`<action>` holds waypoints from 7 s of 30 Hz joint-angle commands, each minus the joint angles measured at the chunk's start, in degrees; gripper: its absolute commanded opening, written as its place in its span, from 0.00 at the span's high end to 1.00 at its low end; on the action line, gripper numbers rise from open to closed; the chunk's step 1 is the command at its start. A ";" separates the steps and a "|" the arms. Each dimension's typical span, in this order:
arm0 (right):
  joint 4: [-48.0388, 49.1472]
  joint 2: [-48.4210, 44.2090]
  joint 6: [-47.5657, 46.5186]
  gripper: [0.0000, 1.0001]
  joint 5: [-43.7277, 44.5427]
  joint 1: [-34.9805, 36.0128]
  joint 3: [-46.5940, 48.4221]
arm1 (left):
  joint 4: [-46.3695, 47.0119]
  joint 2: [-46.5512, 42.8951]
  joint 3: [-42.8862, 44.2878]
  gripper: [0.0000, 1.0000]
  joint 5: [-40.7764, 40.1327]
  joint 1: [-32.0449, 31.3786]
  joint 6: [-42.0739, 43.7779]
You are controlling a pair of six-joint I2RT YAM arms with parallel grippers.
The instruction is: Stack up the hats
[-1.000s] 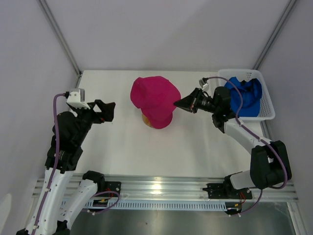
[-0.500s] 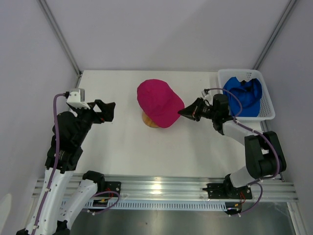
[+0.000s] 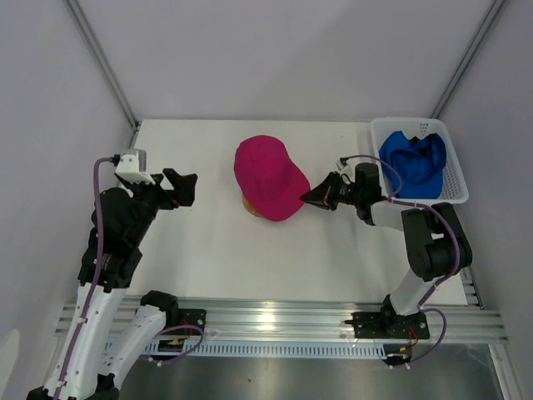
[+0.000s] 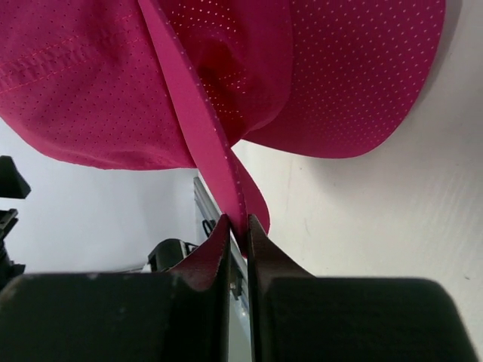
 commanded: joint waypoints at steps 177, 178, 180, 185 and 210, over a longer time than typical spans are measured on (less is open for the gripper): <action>-41.93 -11.18 -33.58 0.76 37.60 -21.50 25.38 | -0.27 1.24 1.75 0.00 0.03 -0.26 2.83; -41.92 -11.01 -33.67 0.74 38.20 -20.89 25.47 | -0.35 1.33 1.92 0.01 0.03 -0.26 2.83; -42.62 -10.48 -34.54 0.72 40.48 -19.30 26.00 | -0.35 1.33 1.92 0.01 0.03 -0.26 2.83; -47.02 -8.02 -35.78 0.72 46.55 -17.37 28.72 | -0.35 1.33 1.84 0.00 0.03 -0.26 2.92; -49.92 -12.85 -39.12 0.54 56.23 -14.99 29.25 | -0.53 2.65 1.84 0.00 0.03 -0.26 3.19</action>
